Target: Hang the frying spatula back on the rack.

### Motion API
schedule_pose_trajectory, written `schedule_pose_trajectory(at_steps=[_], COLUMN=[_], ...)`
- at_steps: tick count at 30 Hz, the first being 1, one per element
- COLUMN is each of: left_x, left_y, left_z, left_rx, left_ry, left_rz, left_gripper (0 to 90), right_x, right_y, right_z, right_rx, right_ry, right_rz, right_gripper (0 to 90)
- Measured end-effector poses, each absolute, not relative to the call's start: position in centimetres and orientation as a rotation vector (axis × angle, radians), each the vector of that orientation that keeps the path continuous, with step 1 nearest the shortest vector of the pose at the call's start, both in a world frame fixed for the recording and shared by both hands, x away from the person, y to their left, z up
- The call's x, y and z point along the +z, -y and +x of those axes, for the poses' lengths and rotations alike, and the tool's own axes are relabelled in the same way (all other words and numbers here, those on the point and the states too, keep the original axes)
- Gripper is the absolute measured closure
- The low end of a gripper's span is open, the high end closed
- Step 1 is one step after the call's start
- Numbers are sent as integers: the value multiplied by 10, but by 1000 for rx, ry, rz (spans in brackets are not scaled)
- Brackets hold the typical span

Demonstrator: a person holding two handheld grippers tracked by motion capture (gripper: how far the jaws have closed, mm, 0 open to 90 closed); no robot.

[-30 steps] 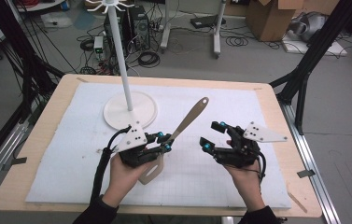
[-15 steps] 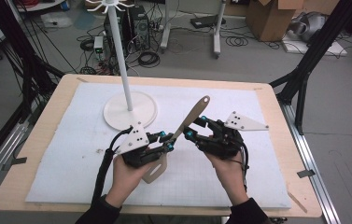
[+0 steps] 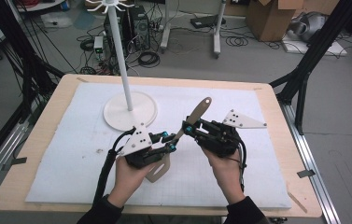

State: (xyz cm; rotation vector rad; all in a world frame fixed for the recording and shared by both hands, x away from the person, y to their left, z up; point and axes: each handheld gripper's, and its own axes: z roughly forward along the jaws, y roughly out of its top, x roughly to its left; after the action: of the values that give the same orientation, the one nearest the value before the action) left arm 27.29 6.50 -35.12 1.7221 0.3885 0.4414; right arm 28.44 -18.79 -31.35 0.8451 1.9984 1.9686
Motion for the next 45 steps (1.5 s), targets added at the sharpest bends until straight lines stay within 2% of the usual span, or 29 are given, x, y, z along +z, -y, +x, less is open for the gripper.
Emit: schedule_pose_trajectory(at_steps=[2, 12, 17, 21, 28, 38, 45], left_x=[-351, -349, -338, -333, -329, -323, -323], left_y=[-64, -64, -76, -81, -83, -78, -76], left_z=[273, 275, 278, 283, 290, 291, 288], left_rx=[448, 414, 370, 264, 75, -20, -26], left_ry=[-387, -382, -378, -324, -210, -71, -8], left_rz=[1728, 1722, 1697, 1722, 1718, 1707, 1713], left_gripper=[774, 750, 582, 443, 368, 370, 561], right_x=[-314, -312, -311, -306, -296, -290, -288], right_y=[189, 189, 191, 193, 189, 180, 178], right_z=[286, 287, 286, 286, 282, 278, 277], right_rx=[2014, 2033, 2012, 2020, 2030, 2050, 2062], right_ry=[-2013, -2036, -2063, -2107, -2207, -2322, -2350], right_rz=[842, 813, 786, 711, 520, 323, 248], right_gripper=[748, 757, 758, 758, 758, 758, 757])
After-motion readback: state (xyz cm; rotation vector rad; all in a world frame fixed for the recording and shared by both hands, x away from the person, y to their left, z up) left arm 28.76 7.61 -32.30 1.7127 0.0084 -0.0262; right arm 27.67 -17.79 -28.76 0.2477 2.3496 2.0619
